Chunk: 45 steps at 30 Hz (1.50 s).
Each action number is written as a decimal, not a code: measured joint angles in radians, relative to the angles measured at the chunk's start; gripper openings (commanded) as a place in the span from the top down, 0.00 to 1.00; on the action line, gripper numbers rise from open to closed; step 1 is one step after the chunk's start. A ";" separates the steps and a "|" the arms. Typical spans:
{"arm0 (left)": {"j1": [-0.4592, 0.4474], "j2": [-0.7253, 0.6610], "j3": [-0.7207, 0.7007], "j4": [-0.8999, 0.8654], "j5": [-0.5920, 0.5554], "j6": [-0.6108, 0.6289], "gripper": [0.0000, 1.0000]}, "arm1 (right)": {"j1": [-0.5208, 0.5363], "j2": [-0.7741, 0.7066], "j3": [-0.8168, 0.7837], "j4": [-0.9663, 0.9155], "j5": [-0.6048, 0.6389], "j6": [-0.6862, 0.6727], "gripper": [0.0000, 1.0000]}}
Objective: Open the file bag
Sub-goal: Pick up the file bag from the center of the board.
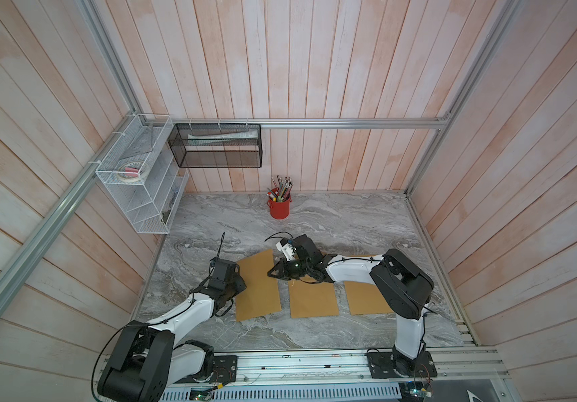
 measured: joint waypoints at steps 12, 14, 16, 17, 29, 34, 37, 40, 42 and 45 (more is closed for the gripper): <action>0.009 -0.175 0.148 -0.075 0.065 0.050 0.44 | -0.085 -0.152 0.000 -0.024 -0.061 -0.091 1.00; 0.011 -0.192 0.148 -0.069 0.097 0.055 0.42 | -0.097 -0.170 0.001 -0.034 -0.077 -0.105 1.00; 0.012 -0.196 0.148 -0.049 0.139 0.060 0.39 | -0.108 -0.189 0.002 -0.043 -0.096 -0.117 1.00; 0.013 -0.196 0.148 -0.039 0.158 0.063 0.38 | -0.113 -0.198 0.002 -0.047 -0.103 -0.122 1.00; 0.020 -0.187 0.148 0.194 0.401 0.056 0.20 | -0.246 -0.323 -0.018 -0.030 -0.216 -0.139 1.00; 0.022 -0.171 0.148 0.282 0.457 0.038 0.19 | -0.286 -0.354 -0.026 -0.018 -0.257 -0.138 1.00; 0.023 -0.143 0.148 0.321 0.484 0.034 0.19 | -0.299 -0.371 -0.040 0.007 -0.281 -0.133 1.00; 0.024 -0.114 0.148 0.359 0.514 0.018 0.19 | -0.304 -0.376 -0.052 0.039 -0.305 -0.117 1.00; 0.024 -0.102 0.148 0.386 0.531 0.009 0.19 | -0.304 -0.376 -0.058 0.055 -0.319 -0.109 1.00; 0.024 -0.092 0.148 0.426 0.554 -0.006 0.22 | -0.304 -0.376 -0.059 0.072 -0.336 -0.101 1.00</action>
